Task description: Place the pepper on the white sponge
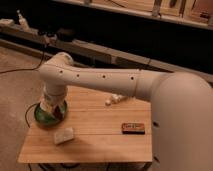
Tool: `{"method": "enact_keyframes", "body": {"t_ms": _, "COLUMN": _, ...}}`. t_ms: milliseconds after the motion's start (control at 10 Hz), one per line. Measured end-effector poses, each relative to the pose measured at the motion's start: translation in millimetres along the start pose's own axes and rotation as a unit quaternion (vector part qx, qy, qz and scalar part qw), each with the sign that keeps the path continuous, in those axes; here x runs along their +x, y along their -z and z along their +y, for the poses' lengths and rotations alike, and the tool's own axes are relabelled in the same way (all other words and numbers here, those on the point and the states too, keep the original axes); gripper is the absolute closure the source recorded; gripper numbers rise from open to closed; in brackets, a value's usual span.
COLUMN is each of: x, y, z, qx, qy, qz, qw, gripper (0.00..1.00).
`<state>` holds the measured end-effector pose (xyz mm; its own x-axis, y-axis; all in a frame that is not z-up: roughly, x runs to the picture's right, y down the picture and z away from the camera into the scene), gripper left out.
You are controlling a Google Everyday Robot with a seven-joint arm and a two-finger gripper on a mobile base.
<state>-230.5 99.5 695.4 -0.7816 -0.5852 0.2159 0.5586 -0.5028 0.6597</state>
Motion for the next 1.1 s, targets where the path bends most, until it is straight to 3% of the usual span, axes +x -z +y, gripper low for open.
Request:
{"method": "enact_keyframes", "body": {"t_ms": 200, "x": -31.7, "y": -19.4, "z": 14.6, "qx": -0.024, "qy": -0.026, "qz": -0.071, "qw": 0.9969, "gripper": 1.00}}
{"method": "enact_keyframes", "body": {"t_ms": 300, "x": -40.6, "y": -21.6, "z": 21.2, "qx": -0.032, "qy": -0.037, "qz": -0.087, "qw": 0.9951, "gripper": 1.00}}
{"method": "enact_keyframes", "body": {"t_ms": 800, "x": -44.2, "y": -24.6, "z": 21.2, "qx": -0.031, "qy": -0.039, "qz": -0.095, "qw": 0.9943, "gripper": 1.00}}
{"method": "enact_keyframes", "body": {"t_ms": 1100, "x": -54.4, "y": -54.3, "z": -7.6, "qx": -0.009, "qy": -0.030, "qz": -0.128, "qw": 0.9913, "gripper": 1.00}}
